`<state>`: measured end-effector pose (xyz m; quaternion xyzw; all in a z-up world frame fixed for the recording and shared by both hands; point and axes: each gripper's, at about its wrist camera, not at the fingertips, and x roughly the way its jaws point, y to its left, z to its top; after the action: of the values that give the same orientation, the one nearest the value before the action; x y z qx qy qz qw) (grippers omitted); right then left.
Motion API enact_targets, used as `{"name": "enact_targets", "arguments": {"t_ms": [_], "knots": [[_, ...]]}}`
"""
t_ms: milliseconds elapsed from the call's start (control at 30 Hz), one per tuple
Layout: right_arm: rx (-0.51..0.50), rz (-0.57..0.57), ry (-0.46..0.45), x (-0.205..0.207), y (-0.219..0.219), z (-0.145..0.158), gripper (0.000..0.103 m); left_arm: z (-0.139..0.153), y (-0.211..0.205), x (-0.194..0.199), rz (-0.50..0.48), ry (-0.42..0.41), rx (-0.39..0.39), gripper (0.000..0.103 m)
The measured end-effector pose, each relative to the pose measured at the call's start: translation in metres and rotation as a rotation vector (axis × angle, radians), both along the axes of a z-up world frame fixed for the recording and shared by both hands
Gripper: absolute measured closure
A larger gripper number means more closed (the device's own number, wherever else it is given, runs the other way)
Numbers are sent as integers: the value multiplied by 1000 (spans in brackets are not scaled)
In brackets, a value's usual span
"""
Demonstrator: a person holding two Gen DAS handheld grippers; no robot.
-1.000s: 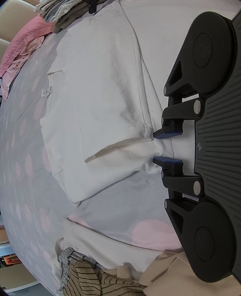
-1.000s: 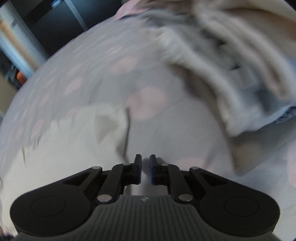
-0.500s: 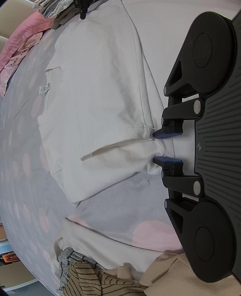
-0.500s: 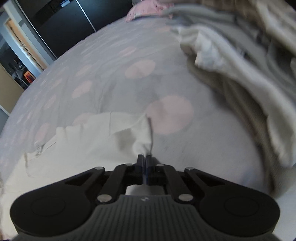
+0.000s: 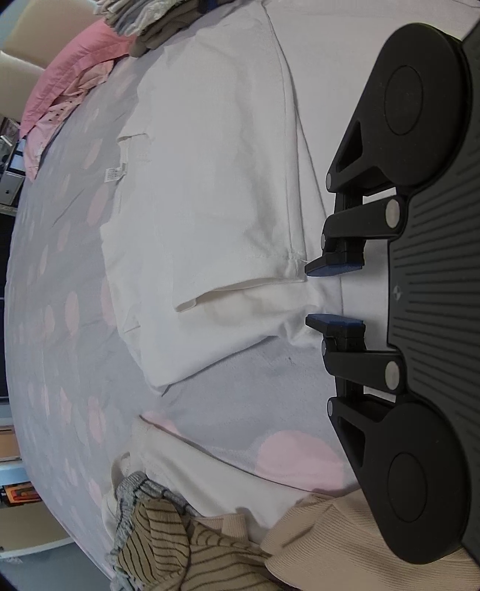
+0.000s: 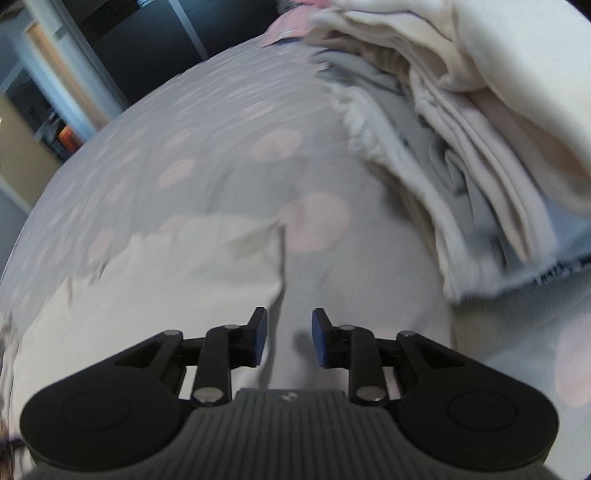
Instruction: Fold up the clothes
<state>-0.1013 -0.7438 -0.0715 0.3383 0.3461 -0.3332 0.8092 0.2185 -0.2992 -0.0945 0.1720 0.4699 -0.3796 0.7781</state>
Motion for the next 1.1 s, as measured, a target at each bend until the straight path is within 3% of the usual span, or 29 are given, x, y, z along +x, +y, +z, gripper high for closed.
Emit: {"name": "enact_targets", "arguments": {"t_ms": [267, 533, 833, 967, 1100], "knots": [[17, 183, 46, -32, 70, 27, 65, 27, 27, -26, -21, -45, 43, 83], [-106, 395, 115, -78, 170, 45, 65, 48, 68, -80, -96, -87, 56, 83], [-238, 633, 179, -120, 276, 47, 64, 51, 106, -163, -288, -164, 90, 83], [-293, 750, 216, -139, 318, 41, 58, 48, 121, -200, -402, -201, 108, 82], [-383, 895, 296, -156, 359, 29, 57, 36, 131, -242, -563, -252, 157, 74]]}}
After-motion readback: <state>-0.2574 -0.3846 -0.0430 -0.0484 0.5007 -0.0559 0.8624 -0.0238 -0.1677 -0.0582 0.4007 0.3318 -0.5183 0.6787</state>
